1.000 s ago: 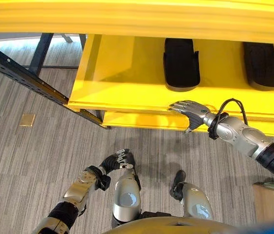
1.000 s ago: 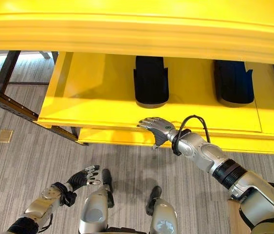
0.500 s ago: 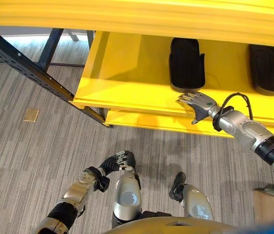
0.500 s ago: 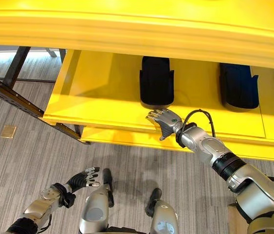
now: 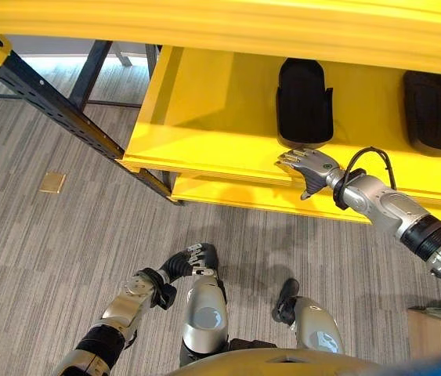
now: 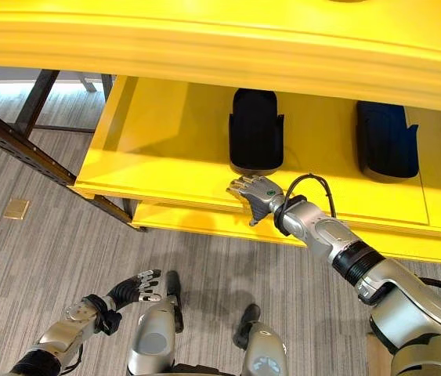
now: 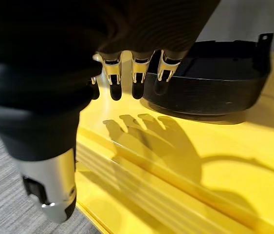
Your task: Move parts from the plastic box to the shelf.
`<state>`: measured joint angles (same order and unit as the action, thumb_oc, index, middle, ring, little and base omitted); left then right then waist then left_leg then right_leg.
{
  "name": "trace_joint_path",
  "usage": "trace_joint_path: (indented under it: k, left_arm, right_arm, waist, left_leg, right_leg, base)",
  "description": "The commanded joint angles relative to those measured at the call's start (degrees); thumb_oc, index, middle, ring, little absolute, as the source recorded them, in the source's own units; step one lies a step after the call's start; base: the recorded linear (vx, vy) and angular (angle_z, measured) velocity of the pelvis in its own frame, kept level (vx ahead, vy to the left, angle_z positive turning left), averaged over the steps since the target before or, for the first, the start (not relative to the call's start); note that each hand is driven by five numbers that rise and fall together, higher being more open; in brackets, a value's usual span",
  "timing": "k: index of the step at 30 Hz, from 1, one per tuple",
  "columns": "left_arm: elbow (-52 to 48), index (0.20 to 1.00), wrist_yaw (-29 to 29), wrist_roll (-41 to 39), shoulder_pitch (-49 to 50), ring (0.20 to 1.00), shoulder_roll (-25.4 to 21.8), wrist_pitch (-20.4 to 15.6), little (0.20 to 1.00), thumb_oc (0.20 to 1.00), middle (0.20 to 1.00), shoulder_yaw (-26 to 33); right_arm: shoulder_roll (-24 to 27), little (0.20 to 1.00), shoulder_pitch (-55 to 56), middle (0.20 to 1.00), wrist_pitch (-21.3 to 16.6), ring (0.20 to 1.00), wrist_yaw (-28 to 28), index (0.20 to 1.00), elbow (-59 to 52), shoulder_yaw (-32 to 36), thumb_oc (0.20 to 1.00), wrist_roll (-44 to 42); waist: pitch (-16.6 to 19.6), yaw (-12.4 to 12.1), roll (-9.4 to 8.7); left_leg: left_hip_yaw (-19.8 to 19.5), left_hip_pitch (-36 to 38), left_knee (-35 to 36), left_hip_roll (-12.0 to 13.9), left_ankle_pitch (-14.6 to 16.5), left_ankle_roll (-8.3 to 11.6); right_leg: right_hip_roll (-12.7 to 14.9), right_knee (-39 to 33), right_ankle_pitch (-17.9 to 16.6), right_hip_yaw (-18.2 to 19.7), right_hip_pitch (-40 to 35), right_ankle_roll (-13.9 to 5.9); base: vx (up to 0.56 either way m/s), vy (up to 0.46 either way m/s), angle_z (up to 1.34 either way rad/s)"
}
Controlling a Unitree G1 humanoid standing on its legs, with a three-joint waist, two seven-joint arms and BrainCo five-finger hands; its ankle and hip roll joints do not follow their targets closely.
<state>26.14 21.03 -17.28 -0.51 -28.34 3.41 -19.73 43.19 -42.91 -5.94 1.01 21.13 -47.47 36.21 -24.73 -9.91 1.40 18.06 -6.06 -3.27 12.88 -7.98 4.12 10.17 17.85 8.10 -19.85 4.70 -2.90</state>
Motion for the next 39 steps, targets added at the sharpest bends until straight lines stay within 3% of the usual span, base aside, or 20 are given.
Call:
trace_joint_path:
  k: [1,27,39]
  left_arm:
    - [-1.6,1.0,1.2,1.1,0.7,1.0,-1.5,-1.1,1.0,1.0,1.0,-1.7]
    - [-1.2,1.0,1.2,0.9,-0.6,1.0,-1.0,0.4,1.0,1.0,1.0,-3.4]
    - [-1.1,1.0,0.5,0.4,-0.5,1.0,-0.3,0.9,1.0,1.0,1.0,-3.8]
  right_arm:
    - [-0.2,1.0,-4.9,1.0,1.0,1.0,-1.1,1.0,0.0,0.1,1.0,-0.7]
    - [-4.8,1.0,-8.6,1.0,4.7,1.0,-2.0,1.0,6.6,2.2,1.0,-2.6]
    - [-6.7,1.0,-10.0,1.0,8.4,1.0,-0.7,1.0,7.2,3.0,1.0,-4.0]
  waist:
    - [1.1,-0.9,-0.37]
    - [1.8,-1.6,0.82]
    - [1.9,-1.9,1.49]
  left_leg:
    - [-2.2,0.4,-5.6,1.7,4.3,1.95]
    - [-3.1,0.9,-5.7,1.5,4.2,2.01]
    - [-3.5,1.1,-5.8,1.5,4.2,2.06]
  right_leg:
    - [2.3,4.0,-0.4,-0.6,1.4,-2.92]
    - [2.5,4.8,-0.2,-1.0,0.9,-2.8]
    - [2.9,5.7,0.0,-1.4,0.9,-2.69]
  base:
    - [0.0,0.0,0.0]
    - [0.0,-0.002,0.01]
    - [0.01,0.002,0.02]
